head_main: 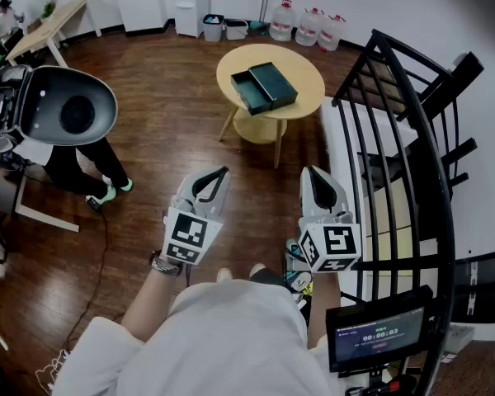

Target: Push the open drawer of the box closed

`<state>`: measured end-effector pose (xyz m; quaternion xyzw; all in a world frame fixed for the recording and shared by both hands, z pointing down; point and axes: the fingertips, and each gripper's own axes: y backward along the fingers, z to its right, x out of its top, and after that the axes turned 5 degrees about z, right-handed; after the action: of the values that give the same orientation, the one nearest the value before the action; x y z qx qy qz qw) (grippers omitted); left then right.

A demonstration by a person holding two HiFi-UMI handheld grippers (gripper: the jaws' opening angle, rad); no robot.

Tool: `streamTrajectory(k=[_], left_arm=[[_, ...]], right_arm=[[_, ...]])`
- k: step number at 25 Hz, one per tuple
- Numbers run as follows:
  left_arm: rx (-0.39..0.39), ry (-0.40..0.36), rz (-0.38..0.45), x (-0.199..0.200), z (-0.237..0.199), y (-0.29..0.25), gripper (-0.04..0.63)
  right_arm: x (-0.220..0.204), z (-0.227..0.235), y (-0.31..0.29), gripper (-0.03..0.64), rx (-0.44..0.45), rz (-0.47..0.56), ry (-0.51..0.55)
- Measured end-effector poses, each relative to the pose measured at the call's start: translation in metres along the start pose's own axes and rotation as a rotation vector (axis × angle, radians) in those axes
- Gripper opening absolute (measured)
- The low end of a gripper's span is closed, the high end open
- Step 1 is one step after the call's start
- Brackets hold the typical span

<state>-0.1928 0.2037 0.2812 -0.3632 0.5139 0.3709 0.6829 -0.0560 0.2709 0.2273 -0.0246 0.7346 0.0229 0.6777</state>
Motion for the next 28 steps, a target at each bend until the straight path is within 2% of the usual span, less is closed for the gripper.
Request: streamTrajectory(k=[6, 15, 21, 28], left_arm=[[0.019, 0.006, -0.003, -0.007, -0.018, 0.002, 0.006], [0.019, 0.023, -0.021, -0.013, -0.025, -0.021, 0.006], [0.038, 0.008, -0.041, -0.017, -0.040, -0.058, 0.006], [0.065, 0.027, -0.077, -0.021, -0.058, -0.121, 0.006]], right_arm=[[-0.002, -0.003, -0.006, 0.003, -0.010, -0.005, 0.009], [-0.011, 0.017, -0.025, 0.003, -0.007, -0.014, -0.020], [-0.019, 0.039, -0.061, 0.003, 0.045, -0.008, -0.012], [-0.032, 0.087, -0.112, 0.003, 0.064, -0.030, -0.042]])
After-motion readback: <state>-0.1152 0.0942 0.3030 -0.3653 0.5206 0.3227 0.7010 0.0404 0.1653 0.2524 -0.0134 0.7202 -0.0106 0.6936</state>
